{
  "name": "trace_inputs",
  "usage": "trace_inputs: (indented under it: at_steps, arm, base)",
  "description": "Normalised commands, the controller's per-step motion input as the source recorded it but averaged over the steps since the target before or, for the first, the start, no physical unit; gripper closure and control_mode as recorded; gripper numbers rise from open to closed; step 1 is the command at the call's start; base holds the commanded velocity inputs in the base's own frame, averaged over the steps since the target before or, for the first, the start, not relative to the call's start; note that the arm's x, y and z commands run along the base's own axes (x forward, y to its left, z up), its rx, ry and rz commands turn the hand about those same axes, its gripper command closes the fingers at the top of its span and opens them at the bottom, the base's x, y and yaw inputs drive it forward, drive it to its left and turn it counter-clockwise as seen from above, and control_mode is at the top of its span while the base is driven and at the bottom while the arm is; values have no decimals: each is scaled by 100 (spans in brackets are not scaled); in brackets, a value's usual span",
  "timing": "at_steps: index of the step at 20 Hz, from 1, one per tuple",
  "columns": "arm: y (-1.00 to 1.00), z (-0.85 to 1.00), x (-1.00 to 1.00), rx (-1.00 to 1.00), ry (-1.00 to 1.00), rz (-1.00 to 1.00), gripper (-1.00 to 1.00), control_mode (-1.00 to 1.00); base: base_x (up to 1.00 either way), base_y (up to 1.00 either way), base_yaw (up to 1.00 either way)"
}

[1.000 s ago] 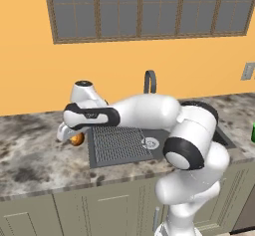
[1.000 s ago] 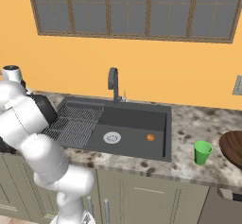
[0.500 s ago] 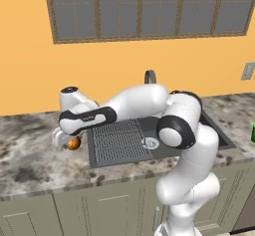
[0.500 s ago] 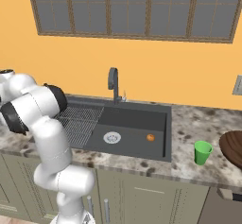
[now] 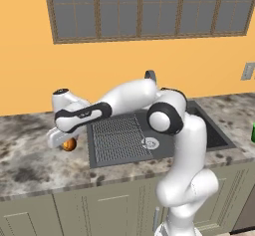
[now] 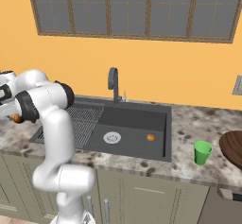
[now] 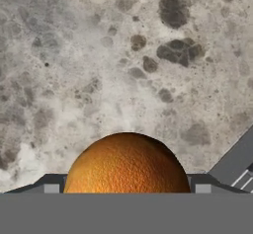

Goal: Remove the orange and tangerine from the sink. Then move the bowl and cup from the counter to the sink for washing.

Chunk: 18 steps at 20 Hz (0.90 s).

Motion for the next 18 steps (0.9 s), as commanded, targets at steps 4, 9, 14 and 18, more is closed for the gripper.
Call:
trace_inputs:
  at_steps: [4,9,14,18]
  arm:
    - [12,-26,14,0,1,0,100,-100]
    - [14,-28,13,0,0,0,100,-100]
    - [9,-28,6,0,0,0,100,-100]
    - [10,-26,6,0,0,0,100,-100]
  base:
    - [0,0,0]
    - [0,0,0]
    - [0,0,0]
    - [0,0,0]
